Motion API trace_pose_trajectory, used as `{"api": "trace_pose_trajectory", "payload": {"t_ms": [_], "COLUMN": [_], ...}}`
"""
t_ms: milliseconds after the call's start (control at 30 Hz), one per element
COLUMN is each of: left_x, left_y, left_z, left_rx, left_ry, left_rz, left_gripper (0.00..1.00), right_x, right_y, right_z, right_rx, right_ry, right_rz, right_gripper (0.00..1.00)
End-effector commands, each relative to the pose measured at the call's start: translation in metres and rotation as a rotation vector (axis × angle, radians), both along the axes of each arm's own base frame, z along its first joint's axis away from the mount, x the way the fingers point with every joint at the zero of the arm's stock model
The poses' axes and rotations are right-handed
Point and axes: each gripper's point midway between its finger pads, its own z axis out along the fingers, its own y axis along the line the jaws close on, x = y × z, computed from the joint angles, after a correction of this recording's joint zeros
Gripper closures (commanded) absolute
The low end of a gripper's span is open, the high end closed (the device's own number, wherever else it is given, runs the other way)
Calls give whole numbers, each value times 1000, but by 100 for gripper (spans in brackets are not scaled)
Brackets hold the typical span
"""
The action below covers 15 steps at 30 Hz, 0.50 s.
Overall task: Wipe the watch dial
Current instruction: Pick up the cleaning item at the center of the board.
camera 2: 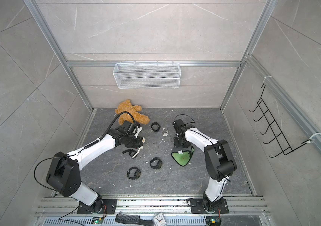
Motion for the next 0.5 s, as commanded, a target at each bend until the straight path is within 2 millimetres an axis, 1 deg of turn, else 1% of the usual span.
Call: {"api": "trace_pose_trajectory", "payload": {"t_ms": [0,67,100,167,233,333,433,467], "left_x": [10,11,12,14,17,23,28,30], "left_y": [-8,-9,-10,-13,-16,-22,-28,-30], "left_z": [27,27,28,31,36,48,59,64], "left_rx": [-49,-50,-51,-55,-61,-81,-101,-109], "left_ry": [-79,-78,-79,-83,-91,-106,-121,-127], "left_rz": [-29,-34,-38,-49,-57,-70,-82,-85], "left_gripper": [100,100,100,100,100,100,100,100], "right_x": [-3,-3,-4,-5,-6,-8,-12,-13], "right_y": [1,0,-1,-1,0,1,7,10], "right_z": [-10,-14,-15,-14,-6,11,36,47], "right_rx": [3,1,2,9,30,72,142,171], "right_ry": [27,39,43,41,25,-7,-51,-72], "right_rz": [10,6,2,-2,-6,-4,12,19], "right_gripper": [76,91,100,100,100,100,100,100]}}
